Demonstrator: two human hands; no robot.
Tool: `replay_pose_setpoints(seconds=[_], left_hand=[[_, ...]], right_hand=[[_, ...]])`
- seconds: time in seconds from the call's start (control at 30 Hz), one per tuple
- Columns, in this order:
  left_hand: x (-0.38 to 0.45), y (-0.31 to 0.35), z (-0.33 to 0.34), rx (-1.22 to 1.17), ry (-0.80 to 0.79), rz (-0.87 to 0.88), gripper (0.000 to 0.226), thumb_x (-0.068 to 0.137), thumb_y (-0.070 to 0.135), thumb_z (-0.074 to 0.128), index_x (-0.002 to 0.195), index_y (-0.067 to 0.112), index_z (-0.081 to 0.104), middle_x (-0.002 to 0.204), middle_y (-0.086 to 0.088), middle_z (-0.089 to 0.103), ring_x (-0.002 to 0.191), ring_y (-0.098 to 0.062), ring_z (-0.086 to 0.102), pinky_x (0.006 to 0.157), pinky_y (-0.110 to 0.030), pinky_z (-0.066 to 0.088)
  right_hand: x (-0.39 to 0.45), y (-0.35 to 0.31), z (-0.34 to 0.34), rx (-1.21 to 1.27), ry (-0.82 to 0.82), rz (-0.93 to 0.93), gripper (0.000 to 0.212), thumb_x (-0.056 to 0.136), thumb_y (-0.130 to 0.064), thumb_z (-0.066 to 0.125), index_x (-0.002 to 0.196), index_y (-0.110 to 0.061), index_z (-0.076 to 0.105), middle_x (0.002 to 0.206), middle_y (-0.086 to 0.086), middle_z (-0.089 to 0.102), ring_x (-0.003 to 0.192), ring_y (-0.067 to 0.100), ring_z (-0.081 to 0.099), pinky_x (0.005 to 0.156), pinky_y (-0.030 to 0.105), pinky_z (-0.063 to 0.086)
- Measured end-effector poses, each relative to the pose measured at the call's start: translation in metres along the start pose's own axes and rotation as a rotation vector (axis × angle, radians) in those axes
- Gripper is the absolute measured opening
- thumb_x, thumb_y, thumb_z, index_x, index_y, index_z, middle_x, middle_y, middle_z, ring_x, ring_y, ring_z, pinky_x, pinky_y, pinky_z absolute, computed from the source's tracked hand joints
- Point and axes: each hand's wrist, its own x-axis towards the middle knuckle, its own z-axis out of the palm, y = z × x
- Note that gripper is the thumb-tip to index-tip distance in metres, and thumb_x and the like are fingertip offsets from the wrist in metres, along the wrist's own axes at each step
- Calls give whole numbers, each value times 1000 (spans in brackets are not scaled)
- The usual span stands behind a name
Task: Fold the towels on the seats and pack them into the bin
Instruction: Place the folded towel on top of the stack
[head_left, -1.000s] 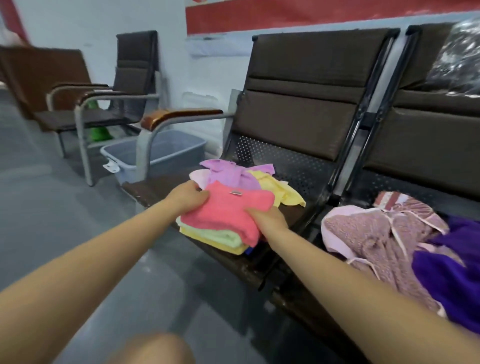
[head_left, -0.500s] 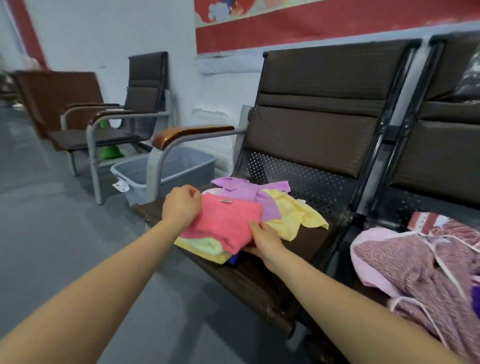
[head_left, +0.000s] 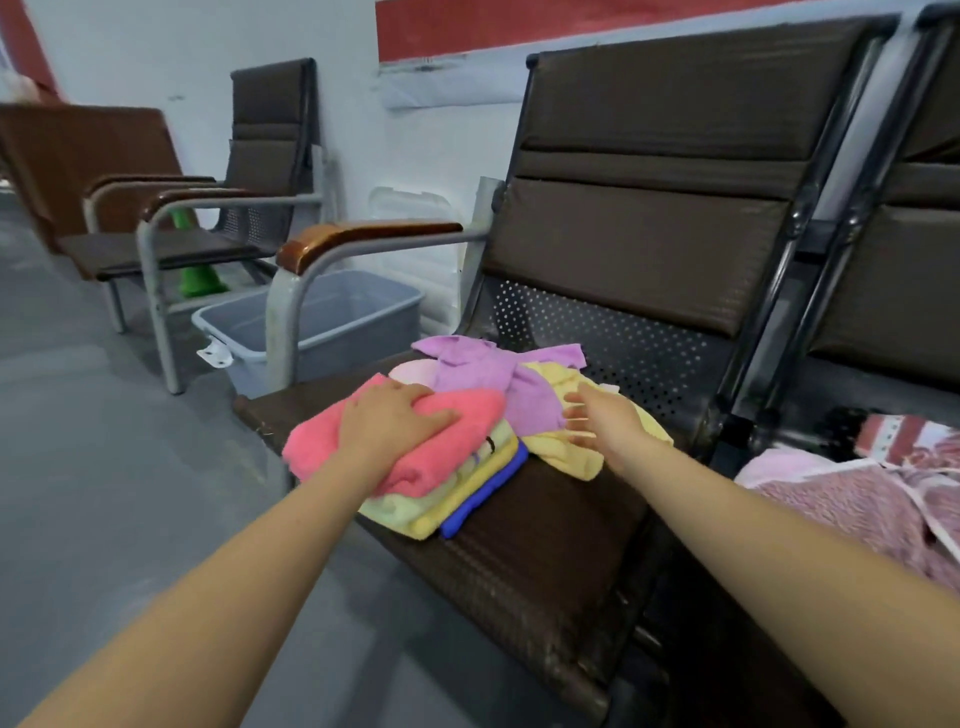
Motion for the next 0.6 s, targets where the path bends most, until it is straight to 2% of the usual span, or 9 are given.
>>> replay_pose_setpoints(seconds=[0.13,0.2,0.27,0.33,0.4,0.47,0.53,0.57,0.6], left_hand=[[20,-17,-1,-49,-91,-100,55,87,69,41,128,36,57,129,-4,55,119,-32,49,97,-43,40],[21,-16,5,-74,-17,-125,52,87,68,42,125,36,59,127,-4,57,118,-31,50,95,-43,39],[20,-13,9,-63,34,-133,50,88,66,41,123,36,61,125,-3,57,116,-30,51,93,-42,39],[19,-13,9,-54,62,-135,49,89,64,40,122,36,61,124,-3,57,115,-30,51,92,-41,39],[19,-13,8,-54,66,-134,48,89,65,39,121,37,62,122,-3,58,113,-29,53,91,-41,40],[17,-13,8,-59,56,-127,47,89,65,38,120,40,62,121,-2,58,111,-28,53,91,-41,42],[15,-12,9,-43,37,-130,46,90,65,37,120,40,62,120,-2,58,109,-27,54,91,-42,43],[13,-10,8,-28,35,-134,46,90,64,36,121,40,61,120,-2,58,110,-27,53,91,-41,43],[14,-4,3,4,27,-128,46,92,62,35,122,39,61,122,-3,58,111,-27,52,92,-42,42]], right_hand=[[29,-17,49,-113,-13,-134,23,93,-36,54,90,-16,65,88,2,60,85,21,55,83,38,52],[32,-19,71,-201,-101,-134,29,89,-41,62,82,-13,59,77,1,56,74,18,53,69,30,50],[40,-16,82,-275,-122,-130,33,86,-37,68,67,-18,48,64,-2,48,63,15,48,56,25,39],[47,-16,85,-276,-111,-115,30,86,-29,67,64,-22,48,65,-2,48,68,18,51,63,25,41],[46,-22,80,-190,-96,-113,18,89,-25,62,73,-20,55,72,0,53,69,17,53,64,25,43],[43,-34,69,-44,-74,-114,11,94,-25,54,94,-16,61,86,4,61,75,17,57,70,27,48],[33,-57,52,250,-123,-85,25,97,-28,46,115,-14,56,105,7,64,79,18,58,74,29,51],[28,-74,41,334,-146,-74,36,98,-30,41,128,-12,51,124,11,61,86,18,59,76,27,52],[19,-97,26,272,-171,-112,42,99,-30,36,137,-12,44,139,11,51,101,18,60,79,25,51]])
